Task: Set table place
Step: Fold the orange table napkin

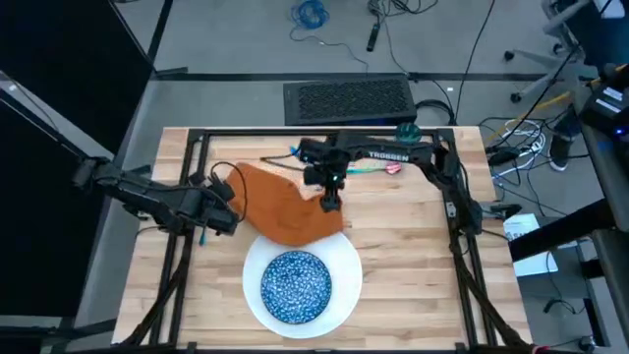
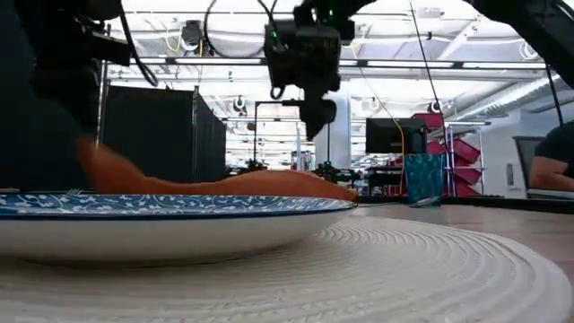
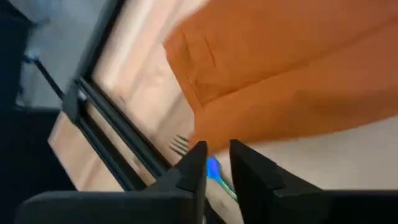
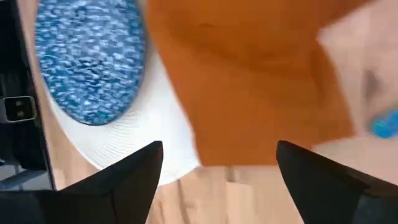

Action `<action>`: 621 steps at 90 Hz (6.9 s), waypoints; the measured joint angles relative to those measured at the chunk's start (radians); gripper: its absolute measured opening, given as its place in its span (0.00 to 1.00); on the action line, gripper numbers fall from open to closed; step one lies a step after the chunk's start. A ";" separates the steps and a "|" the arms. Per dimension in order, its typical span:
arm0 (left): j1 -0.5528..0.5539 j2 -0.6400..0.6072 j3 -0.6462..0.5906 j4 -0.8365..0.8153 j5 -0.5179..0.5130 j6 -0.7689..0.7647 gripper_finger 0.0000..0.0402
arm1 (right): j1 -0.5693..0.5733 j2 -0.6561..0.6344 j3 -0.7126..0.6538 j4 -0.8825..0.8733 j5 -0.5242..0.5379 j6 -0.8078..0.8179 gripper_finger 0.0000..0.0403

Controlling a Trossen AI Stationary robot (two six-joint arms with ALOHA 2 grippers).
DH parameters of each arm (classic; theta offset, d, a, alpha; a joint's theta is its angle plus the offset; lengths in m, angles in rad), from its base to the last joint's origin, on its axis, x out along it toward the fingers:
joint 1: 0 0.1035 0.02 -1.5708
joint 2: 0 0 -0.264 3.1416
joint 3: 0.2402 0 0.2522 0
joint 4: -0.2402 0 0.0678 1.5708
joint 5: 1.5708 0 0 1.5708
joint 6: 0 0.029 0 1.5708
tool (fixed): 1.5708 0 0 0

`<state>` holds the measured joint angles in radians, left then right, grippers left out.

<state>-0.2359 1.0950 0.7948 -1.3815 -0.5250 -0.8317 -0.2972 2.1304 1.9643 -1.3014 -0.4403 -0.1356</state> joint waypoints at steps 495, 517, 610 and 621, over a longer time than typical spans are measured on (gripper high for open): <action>0.200 0.261 0.000 0.632 0.061 0.532 0.28 | -0.206 -0.092 -0.326 0.150 0.157 0.107 0.07; 0.210 0.260 0.000 0.633 0.060 0.531 0.28 | -0.208 -0.091 -0.326 0.154 0.332 0.090 0.35; 0.819 0.396 -0.004 0.783 0.430 0.733 0.28 | -0.081 -0.191 -0.267 0.225 0.285 0.064 0.54; 0.819 0.395 -0.004 0.766 0.367 0.736 0.28 | -0.087 -0.191 -0.268 0.224 0.288 0.065 0.54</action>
<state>0.5835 1.4899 0.7906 -0.6159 -0.1579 -0.0953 -0.3842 1.9396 1.6966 -1.0779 -0.1524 -0.0703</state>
